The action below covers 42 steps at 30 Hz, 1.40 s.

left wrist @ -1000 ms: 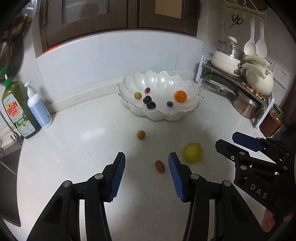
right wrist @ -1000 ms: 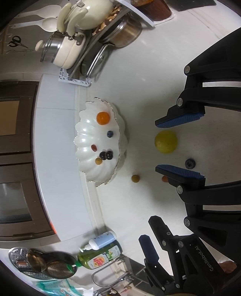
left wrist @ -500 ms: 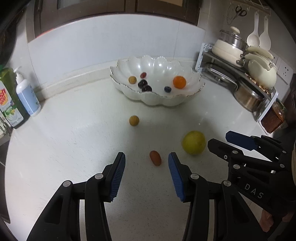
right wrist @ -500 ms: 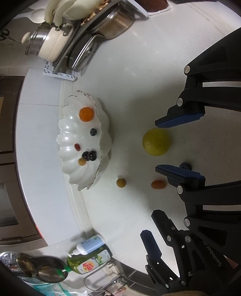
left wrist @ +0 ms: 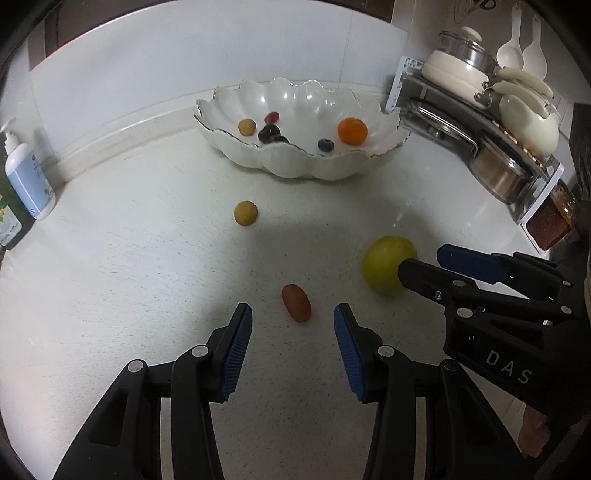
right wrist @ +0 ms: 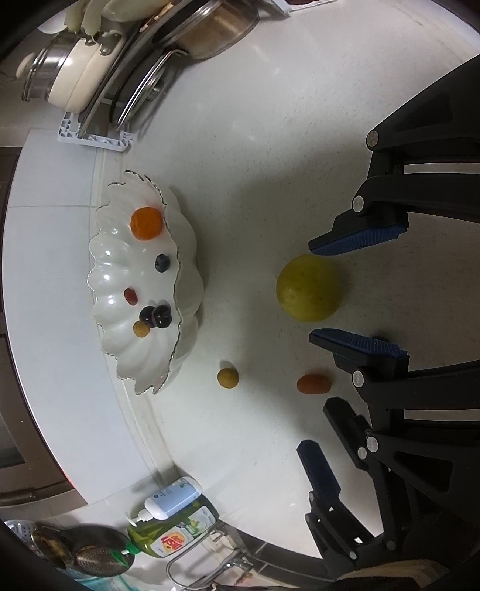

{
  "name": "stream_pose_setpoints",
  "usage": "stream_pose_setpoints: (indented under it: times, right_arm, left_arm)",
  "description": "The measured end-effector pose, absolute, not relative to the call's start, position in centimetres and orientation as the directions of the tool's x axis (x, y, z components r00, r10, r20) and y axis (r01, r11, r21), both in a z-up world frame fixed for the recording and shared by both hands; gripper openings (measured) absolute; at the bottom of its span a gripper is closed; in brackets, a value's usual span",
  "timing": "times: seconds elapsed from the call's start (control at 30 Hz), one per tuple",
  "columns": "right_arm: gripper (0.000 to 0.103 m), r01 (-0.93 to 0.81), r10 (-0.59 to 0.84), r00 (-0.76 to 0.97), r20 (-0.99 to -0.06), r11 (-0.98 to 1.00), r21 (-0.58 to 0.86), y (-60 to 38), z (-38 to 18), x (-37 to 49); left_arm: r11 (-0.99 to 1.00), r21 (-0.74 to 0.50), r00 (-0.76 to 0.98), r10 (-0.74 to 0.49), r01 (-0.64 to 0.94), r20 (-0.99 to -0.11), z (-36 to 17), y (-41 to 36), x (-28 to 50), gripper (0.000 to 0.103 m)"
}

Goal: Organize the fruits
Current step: 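Move the left tool to the brown date while the right approaches the large yellow-green fruit, then close the left tool on the brown date while the right grasps the yellow-green fruit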

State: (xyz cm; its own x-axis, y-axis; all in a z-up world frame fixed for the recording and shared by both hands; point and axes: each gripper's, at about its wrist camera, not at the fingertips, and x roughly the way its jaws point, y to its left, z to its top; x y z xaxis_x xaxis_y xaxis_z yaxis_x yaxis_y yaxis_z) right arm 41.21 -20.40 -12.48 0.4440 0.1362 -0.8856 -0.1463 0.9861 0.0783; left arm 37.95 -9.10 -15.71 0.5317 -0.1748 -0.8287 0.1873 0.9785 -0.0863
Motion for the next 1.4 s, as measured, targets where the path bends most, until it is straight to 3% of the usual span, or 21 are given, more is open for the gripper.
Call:
stream_pose_setpoints:
  times: [0.53, 1.13, 1.4]
  right_arm:
    - [0.043, -0.156, 0.137, 0.406, -0.904, 0.985, 0.079, -20.1, -14.1, 42.7]
    - [0.048, -0.155, 0.139, 0.39, -0.91, 0.984, 0.084, -20.1, -14.7, 43.4]
    - [0.048, -0.143, 0.131, 0.396, -0.909, 0.986, 0.08, -20.0, -14.7, 43.3]
  left_arm:
    - [0.98, -0.09, 0.491, -0.168, 0.178, -0.855, -18.4, -10.3, 39.5, 0.04]
    - [0.985, -0.059, 0.498, -0.132, 0.16, -0.857, -19.1, -10.7, 41.0, 0.023]
    - [0.983, -0.105, 0.496, -0.166, 0.149, -0.853, -19.0, -9.4, 40.3, 0.021]
